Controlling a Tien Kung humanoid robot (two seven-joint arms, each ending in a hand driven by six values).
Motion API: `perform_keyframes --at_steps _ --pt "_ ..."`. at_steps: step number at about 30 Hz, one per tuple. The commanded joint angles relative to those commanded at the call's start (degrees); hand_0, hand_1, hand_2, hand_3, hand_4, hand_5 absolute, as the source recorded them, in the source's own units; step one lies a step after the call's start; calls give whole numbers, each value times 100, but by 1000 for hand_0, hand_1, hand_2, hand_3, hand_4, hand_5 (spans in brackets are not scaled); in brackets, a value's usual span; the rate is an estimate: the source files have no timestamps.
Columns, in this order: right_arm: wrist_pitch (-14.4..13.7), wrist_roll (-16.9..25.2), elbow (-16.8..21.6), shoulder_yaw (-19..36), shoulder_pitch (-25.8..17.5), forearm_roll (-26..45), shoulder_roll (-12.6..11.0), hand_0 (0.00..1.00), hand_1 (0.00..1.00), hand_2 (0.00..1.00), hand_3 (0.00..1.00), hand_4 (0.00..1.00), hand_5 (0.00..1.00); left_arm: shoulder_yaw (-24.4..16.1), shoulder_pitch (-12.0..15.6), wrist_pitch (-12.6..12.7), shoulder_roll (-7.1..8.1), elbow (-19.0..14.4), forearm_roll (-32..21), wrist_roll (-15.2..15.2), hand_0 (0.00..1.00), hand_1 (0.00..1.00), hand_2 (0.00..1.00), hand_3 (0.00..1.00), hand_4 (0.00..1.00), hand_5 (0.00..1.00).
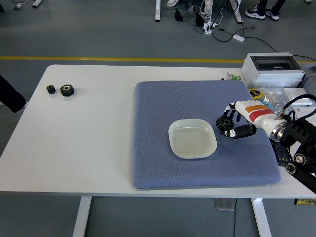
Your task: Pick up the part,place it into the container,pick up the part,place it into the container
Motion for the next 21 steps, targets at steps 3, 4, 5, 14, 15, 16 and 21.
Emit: perform_keyframes --at_steps 3,4,5,14,15,16,21 --pt "20 -28 309 -268 161 7 18 238 408 472 496 724 363 10 -2 2 0 0 -10 -1 712 686 663 556 645 583" --pt "33 -24 399 -408 252 45 45 238 408 472 496 724 363 22 -6 3 0 0 -21 -2 712 686 663 556 645 583" --pt "44 -20 446 -547 334 62 67 238 408 472 496 724 363 30 -9 2 0 0 -31 -3 712 686 663 556 645 583" --pt "158 -31 235 -1490 972 177 476 244 411 474 497 726 363 -7 -39 11 0 0 -16 4 713 686 664 556 645 582" --pt "157 -23 161 -1568 1011 201 538 244 411 474 497 726 363 -2 -43 12 0 0 -25 4 713 686 664 556 645 582" --pt "156 -20 120 -1606 1029 213 570 244 411 474 497 726 363 0 -45 13 0 0 -28 4 713 686 664 556 645 582" --pt "150 -6 -237 -1755 1065 268 770 245 414 474 498 726 364 5 -64 19 0 0 -36 8 714 688 665 556 646 584"
